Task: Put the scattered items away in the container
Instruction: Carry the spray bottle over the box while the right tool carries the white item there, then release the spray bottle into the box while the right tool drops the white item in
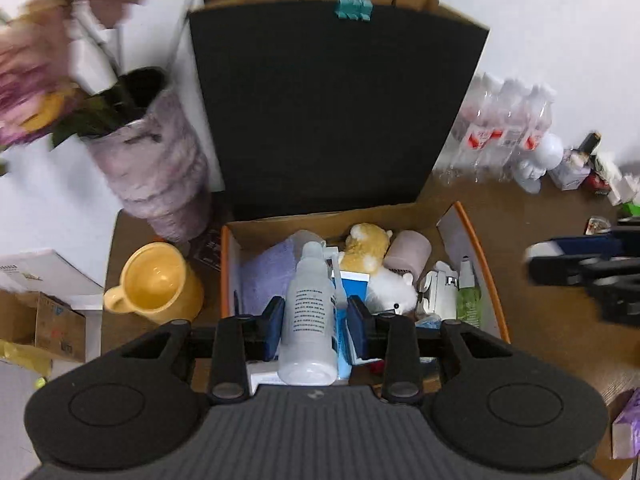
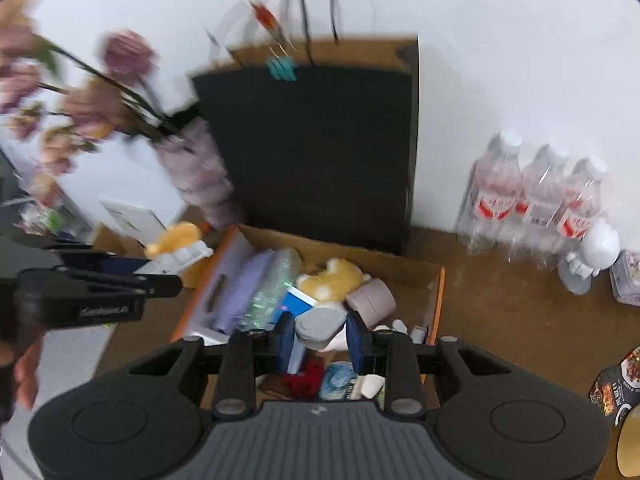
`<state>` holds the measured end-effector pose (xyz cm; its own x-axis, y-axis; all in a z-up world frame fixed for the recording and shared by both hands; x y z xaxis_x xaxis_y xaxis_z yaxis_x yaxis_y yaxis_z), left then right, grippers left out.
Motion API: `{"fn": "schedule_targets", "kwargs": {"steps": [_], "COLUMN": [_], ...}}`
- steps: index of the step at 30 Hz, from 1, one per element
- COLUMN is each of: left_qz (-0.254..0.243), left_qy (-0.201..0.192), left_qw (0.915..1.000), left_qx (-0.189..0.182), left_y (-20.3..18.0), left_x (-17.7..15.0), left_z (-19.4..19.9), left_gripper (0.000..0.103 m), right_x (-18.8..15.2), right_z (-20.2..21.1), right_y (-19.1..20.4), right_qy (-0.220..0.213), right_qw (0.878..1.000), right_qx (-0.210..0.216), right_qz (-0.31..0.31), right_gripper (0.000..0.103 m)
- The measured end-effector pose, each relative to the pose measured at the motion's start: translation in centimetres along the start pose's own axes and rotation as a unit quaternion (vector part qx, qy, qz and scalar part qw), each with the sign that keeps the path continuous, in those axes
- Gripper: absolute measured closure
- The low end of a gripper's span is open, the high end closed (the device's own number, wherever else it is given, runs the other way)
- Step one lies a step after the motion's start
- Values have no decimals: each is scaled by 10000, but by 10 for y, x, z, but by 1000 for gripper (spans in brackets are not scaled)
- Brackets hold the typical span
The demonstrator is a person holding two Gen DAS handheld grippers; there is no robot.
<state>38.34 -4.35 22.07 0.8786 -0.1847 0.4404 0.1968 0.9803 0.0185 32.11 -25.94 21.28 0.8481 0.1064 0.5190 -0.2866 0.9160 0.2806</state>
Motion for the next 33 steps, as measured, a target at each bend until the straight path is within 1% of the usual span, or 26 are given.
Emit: {"fn": "schedule_targets", "kwargs": {"steps": [2,5,6,9,11,12,14,15,16,17,18,20,21,22,26,27,30,33], "left_qz": [41,15,7,110,192,226,240,193,124,67,44,13,60,101,157,162,157,145], "left_qy": [179,439,482,774,890,917,988,968,964,991,1029,1108,1151,1186,1203,1207,1260,1260], "left_qw": [9998,9990,9988,9969,9958,9955,9948,9951,9952,9951,9946,9937,9932,9928,9926,9926,9919,9919], "left_qx": [-16,-94,-82,-96,-110,-73,-14,-55,-84,11,76,187,160,138,43,1,57,33], "left_y": [-1,-2,-2,-1,2,4,7,7,7,7,8,11,13,14,16,16,15,13], "left_x": [10,14,15,11,8,7,4,2,0,-2,-2,-4,-4,-5,-5,-6,-11,-16], "left_z": [-17,-40,-50,-83,-96,-101,-107,-108,-110,-111,-112,-113,-112,-111,-103,-101,-98,-91], "left_gripper": [69,69,69,69,69,68,63,47,29,23,15,14,8,0,0,0,0,0], "right_x": [10,25,30,45,55,53,47,44,41,40,40,37,36,35,33,32,25,19], "right_z": [-23,-56,-68,-101,-123,-130,-145,-149,-154,-156,-158,-161,-161,-160,-152,-150,-144,-140], "right_y": [-2,-6,-7,-10,-12,-12,-13,-13,-13,-14,-15,-18,-19,-21,-22,-21,-18,-16], "right_qy": [230,575,690,1034,1259,1336,1523,1606,1684,1692,1690,1790,1819,1846,1871,1883,1955,2045], "right_qw": [9997,9978,9969,9930,9896,9885,9855,9843,9830,9827,9821,9788,9779,9771,9760,9758,9747,9726], "right_qx": [-99,-248,-297,-445,-541,-544,-571,-562,-552,-528,-583,-785,-812,-838,-893,-895,-830,-853], "right_qz": [-81,-201,-241,-362,-441,-464,-480,-477,-477,-534,-590,-609,-632,-653,-672,-658,-700,-702], "right_gripper": [76,76,76,76,76,76,76,73,64,54,53,34,31,28,21,21,19,18]}}
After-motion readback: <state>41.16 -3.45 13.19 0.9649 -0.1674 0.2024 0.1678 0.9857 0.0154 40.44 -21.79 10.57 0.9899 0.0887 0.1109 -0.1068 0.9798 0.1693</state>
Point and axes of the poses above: each gripper's, at about its wrist camera, not at the fingertips, and z roughly against the way its jaws point, y to its left, x to its top, the point moved 3 cm from there along -z, roughly the way its jaws point, and after that the axes turned 1 degree about y, right-handed, at the moved point
